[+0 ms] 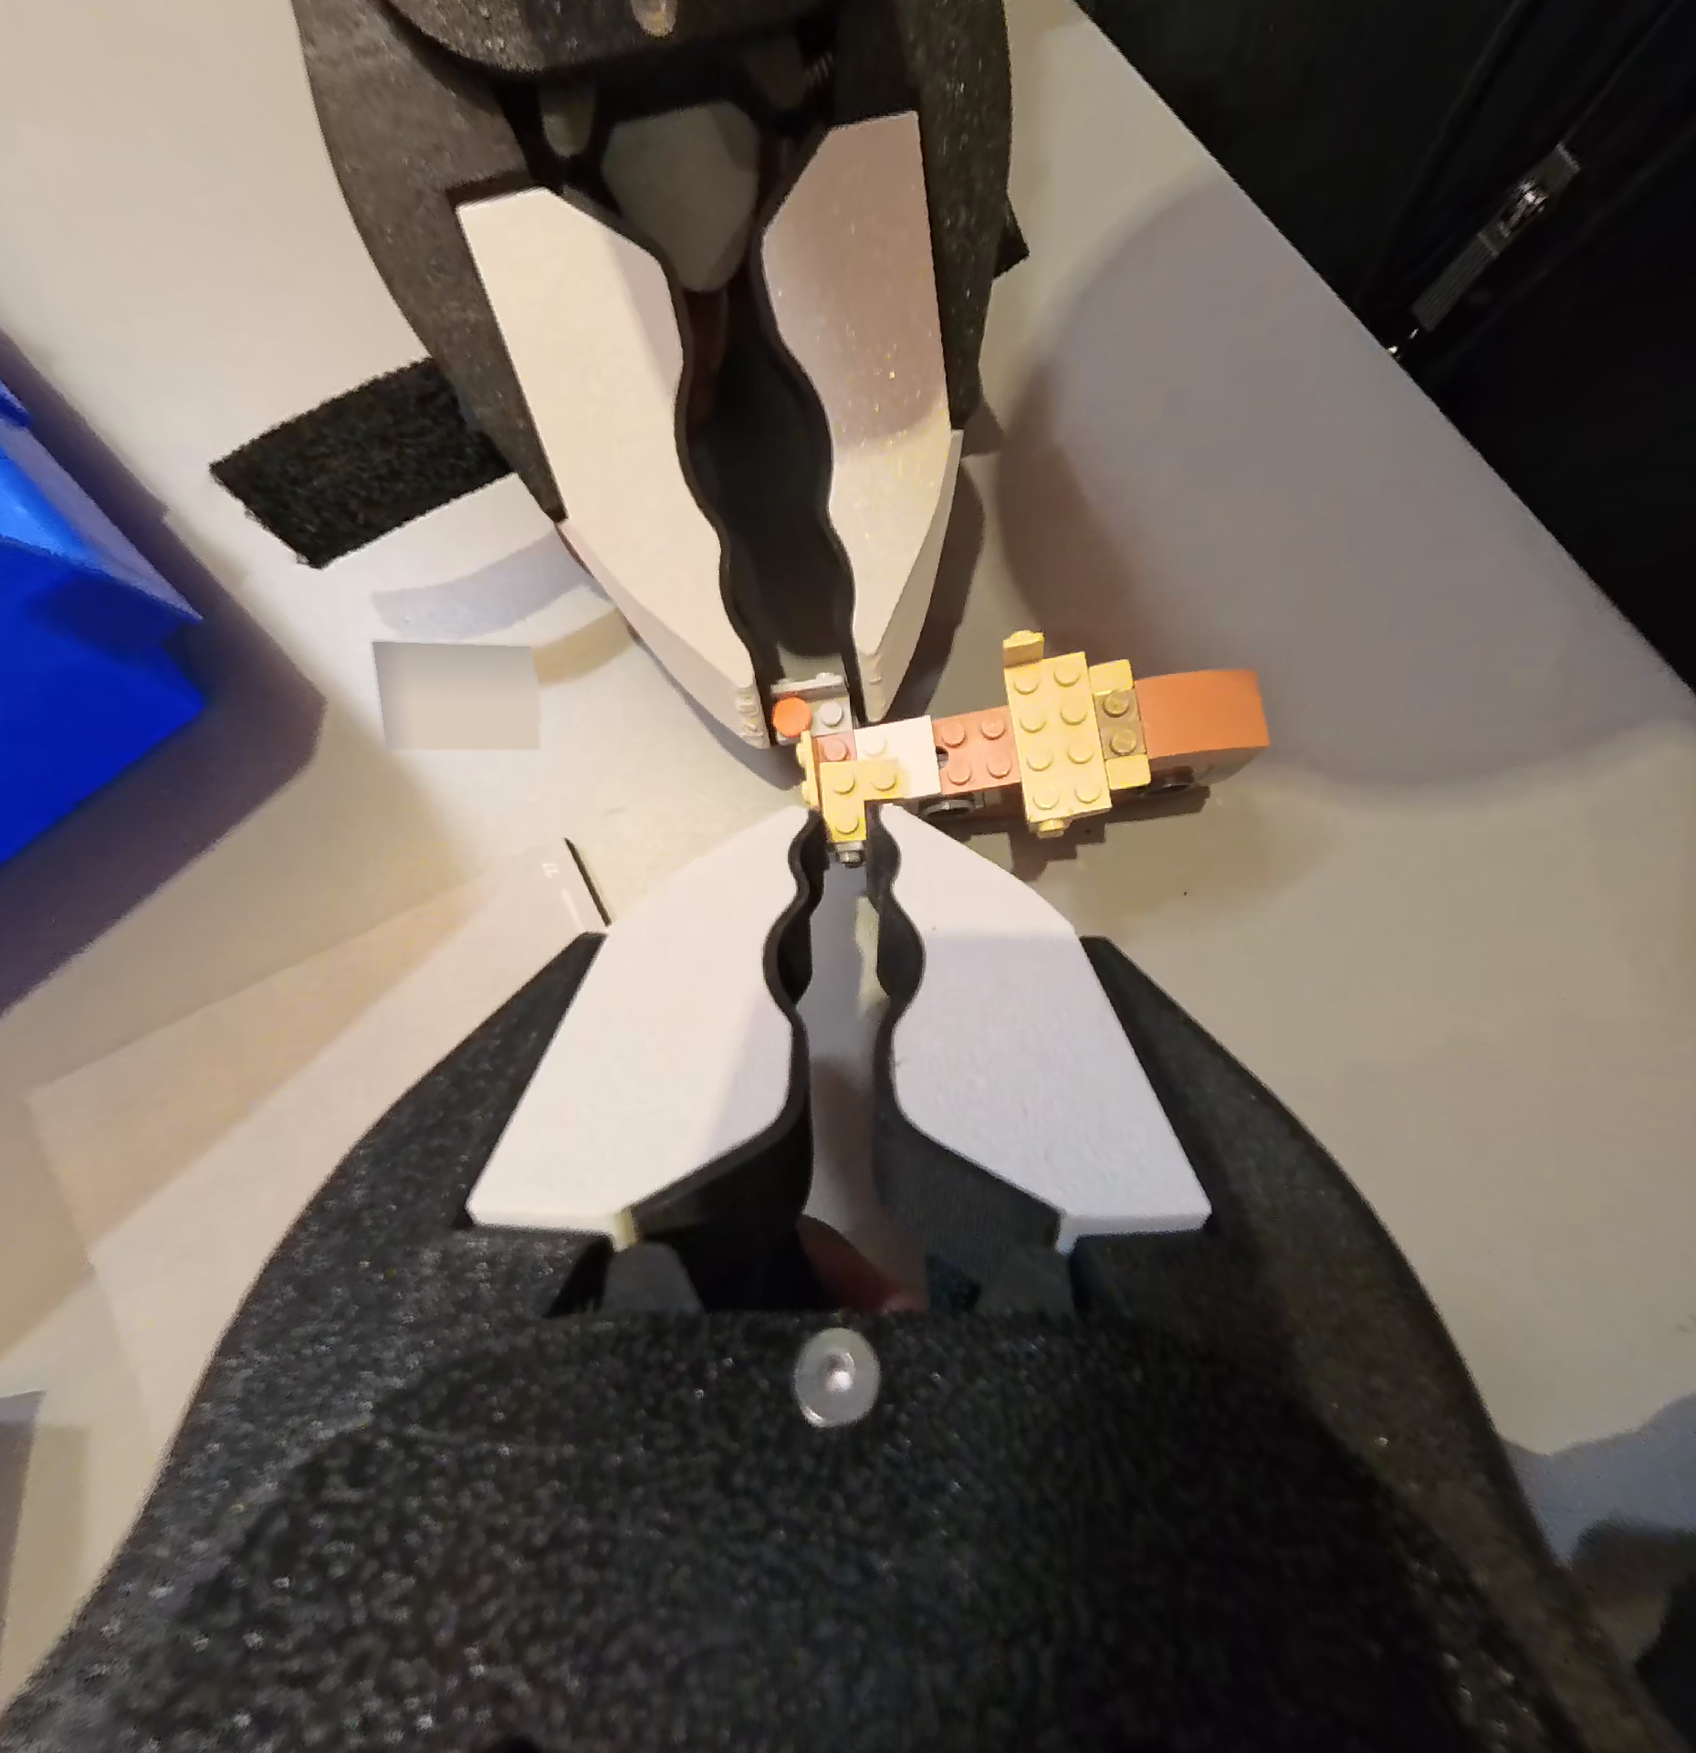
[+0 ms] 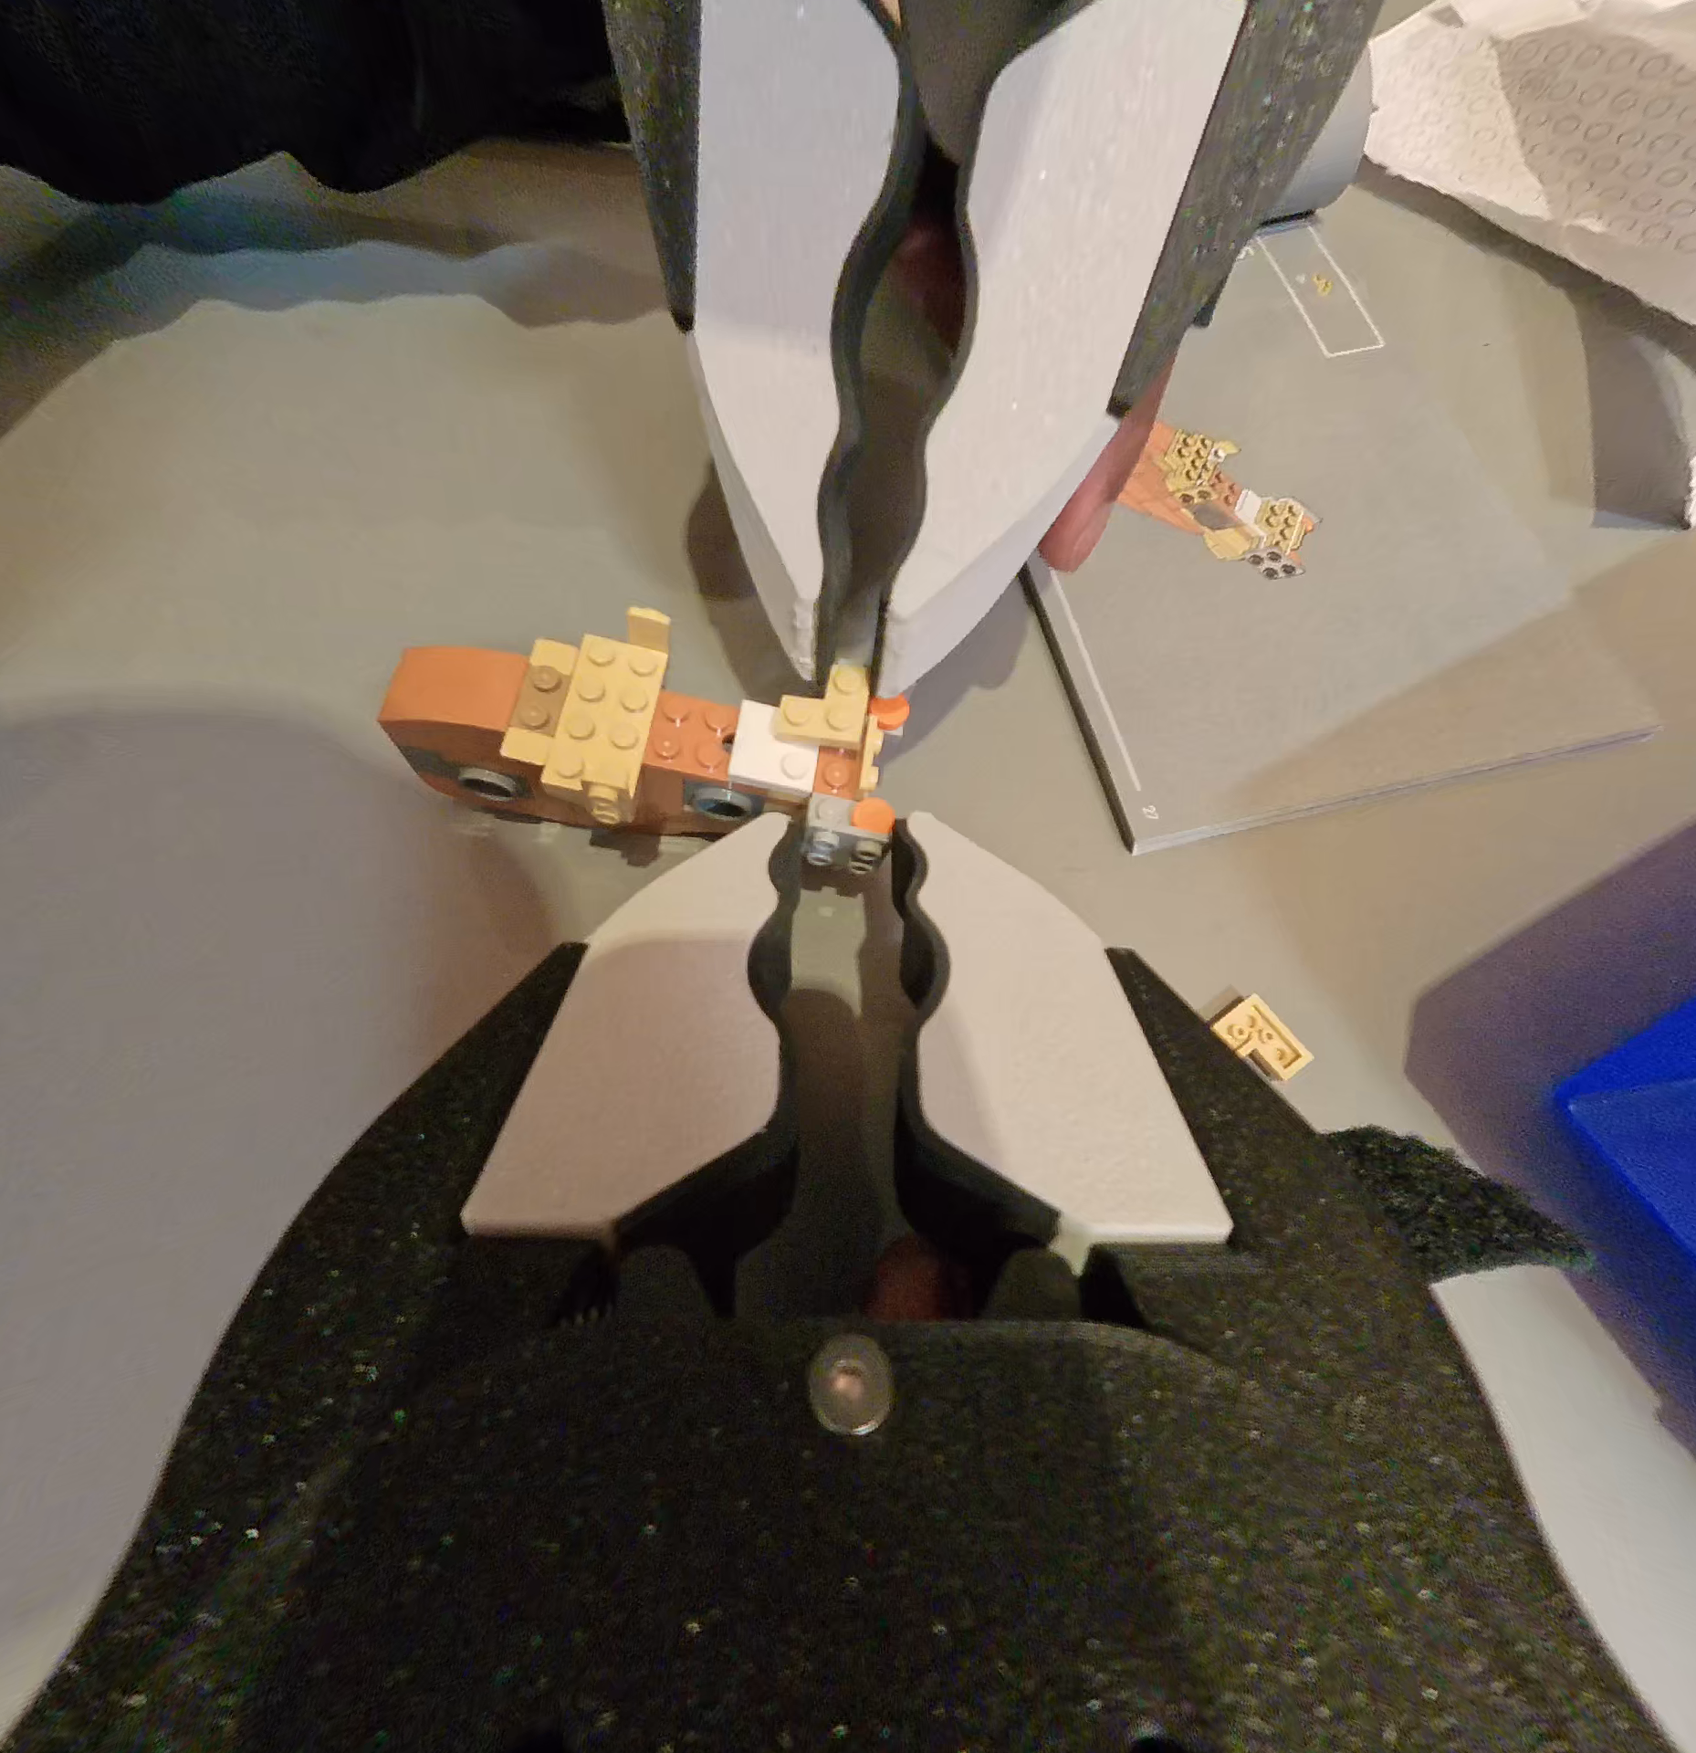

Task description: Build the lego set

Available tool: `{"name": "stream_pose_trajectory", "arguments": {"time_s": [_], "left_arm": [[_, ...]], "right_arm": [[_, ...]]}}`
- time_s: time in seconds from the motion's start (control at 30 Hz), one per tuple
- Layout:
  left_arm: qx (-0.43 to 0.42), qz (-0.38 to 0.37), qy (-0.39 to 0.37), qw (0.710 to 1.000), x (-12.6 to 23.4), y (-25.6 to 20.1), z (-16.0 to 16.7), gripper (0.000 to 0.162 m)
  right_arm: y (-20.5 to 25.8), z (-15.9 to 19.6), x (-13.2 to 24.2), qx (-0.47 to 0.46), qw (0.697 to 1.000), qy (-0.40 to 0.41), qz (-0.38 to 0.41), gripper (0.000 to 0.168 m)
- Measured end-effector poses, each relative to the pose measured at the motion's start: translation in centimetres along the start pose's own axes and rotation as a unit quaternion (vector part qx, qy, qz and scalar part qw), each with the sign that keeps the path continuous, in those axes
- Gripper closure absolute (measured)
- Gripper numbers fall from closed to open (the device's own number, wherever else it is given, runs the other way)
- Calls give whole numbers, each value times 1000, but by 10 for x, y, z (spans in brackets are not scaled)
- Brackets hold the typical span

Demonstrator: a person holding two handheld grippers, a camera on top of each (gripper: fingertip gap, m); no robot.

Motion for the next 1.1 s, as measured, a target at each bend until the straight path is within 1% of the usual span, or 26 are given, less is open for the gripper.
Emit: {"name": "stream_pose_trajectory", "arguments": {"time_s": [0.17, 0.4, 0.53, 0.63, 0.73, 0.83, 0.93, 1.03, 1.1], "left_arm": [[0, -3, 16, 1000, -2, 0, 1, 153], [-2, -9, 17, 1000, 0, -2, -2, 152], [4, -31, 14, 999, 6, -2, -2, 150], [11, -82, -21, 996, 15, -6, -5, 148], [-21, -176, -46, 983, 18, -14, -3, 147], [-81, -274, -24, 958, 14, -23, 2, 144], [-147, -343, 17, 928, 8, -30, 7, 136], [-190, -373, 38, 908, 1, -33, 9, 130], [-206, -385, 47, 899, -4, -32, 11, 129]], "right_arm": [[0, 0, 0, 1, 1000, 1, 0, 150], [0, 0, 0, 1, 1000, 0, 0, 150], [0, 0, 0, 0, 1000, 0, -1, 150], [0, 0, 0, 0, 1000, 0, -1, 150], [0, 0, 0, 0, 1000, -1, -1, 150], [0, 0, 0, 1, 1000, -1, -1, 150], [0, 0, 0, 1, 1000, 0, -1, 150], [0, 0, 0, 3, 1000, 1, 0, 150], [0, 0, 0, 3, 1000, 1, 0, 150]]}}
Point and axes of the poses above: each gripper's, where its closed fingertips meet, x back along the fingers, z out of its underside, y = z × x across the jaws, the point moved 4 cm from there along x, back along the fingers, and after that the axes turned 12 degrees about y, right-handed, at the moved point
